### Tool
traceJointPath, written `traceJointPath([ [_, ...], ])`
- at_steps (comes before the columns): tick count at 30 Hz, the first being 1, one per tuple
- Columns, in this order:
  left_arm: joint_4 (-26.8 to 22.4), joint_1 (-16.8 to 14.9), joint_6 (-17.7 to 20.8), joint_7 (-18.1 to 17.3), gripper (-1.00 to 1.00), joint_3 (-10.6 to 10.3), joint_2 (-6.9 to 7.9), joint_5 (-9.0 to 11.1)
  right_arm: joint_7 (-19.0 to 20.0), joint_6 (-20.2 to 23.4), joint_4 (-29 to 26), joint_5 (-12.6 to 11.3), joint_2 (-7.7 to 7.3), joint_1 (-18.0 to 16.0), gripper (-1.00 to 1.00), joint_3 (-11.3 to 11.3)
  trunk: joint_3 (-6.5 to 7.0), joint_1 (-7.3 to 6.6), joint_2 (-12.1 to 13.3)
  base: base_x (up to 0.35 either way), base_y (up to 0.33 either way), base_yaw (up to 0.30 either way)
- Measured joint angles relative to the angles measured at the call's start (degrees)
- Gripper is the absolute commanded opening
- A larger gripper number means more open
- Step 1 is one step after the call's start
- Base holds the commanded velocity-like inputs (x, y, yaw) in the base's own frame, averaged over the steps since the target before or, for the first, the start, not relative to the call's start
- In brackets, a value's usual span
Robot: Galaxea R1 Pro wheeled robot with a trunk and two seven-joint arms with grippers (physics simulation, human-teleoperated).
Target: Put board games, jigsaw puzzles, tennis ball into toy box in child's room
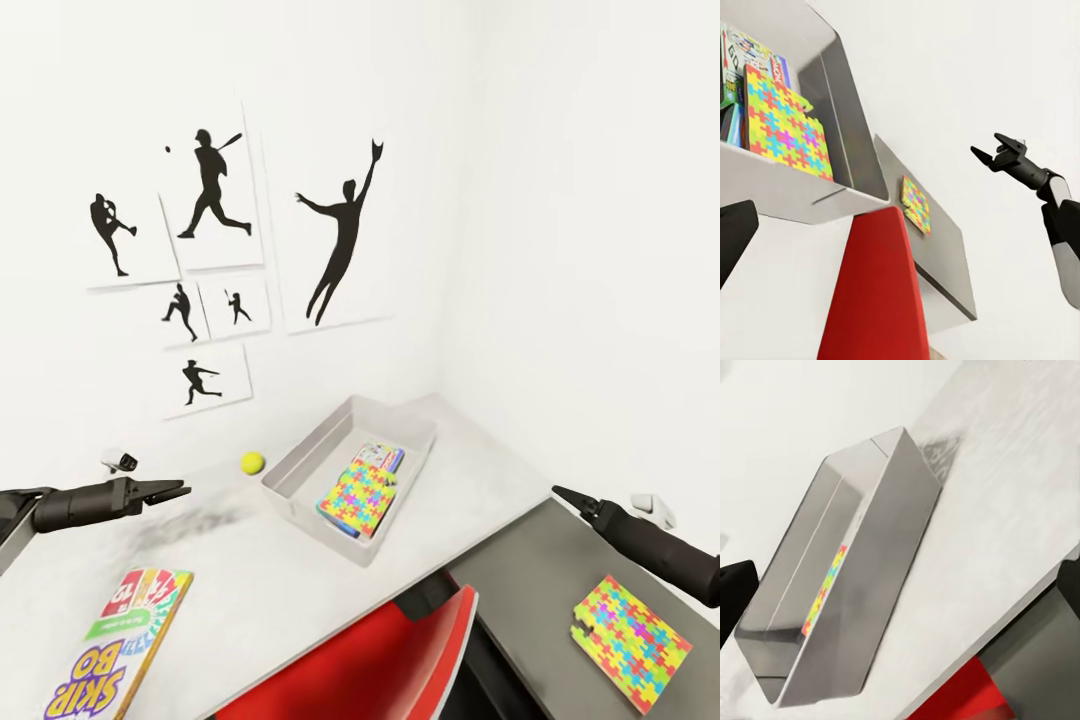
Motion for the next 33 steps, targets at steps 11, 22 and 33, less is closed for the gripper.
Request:
traceJointPath([
  [11,-0.07,0.07,-0.16,0.0,1.0,0.01,-0.05,0.09,0.0,0.0,0.0,-0.02,0.19,0.0,1.0,-0.01,1.04,0.02,0.01,-0.158,0.0,0.08],
  [22,-0.17,0.09,-0.22,0.0,1.0,0.09,-0.05,0.09,0.02,0.0,0.0,-0.01,0.11,-0.01,1.0,0.0,2.08,0.03,0.0,-0.297,-0.016,0.1],
  [33,-0.2,0.1,-0.24,-0.01,1.0,0.1,-0.05,0.09,0.02,-0.01,-0.05,-0.02,0.01,-0.01,1.0,0.0,3.01,0.02,0.01,-0.274,0.101,0.174],
])
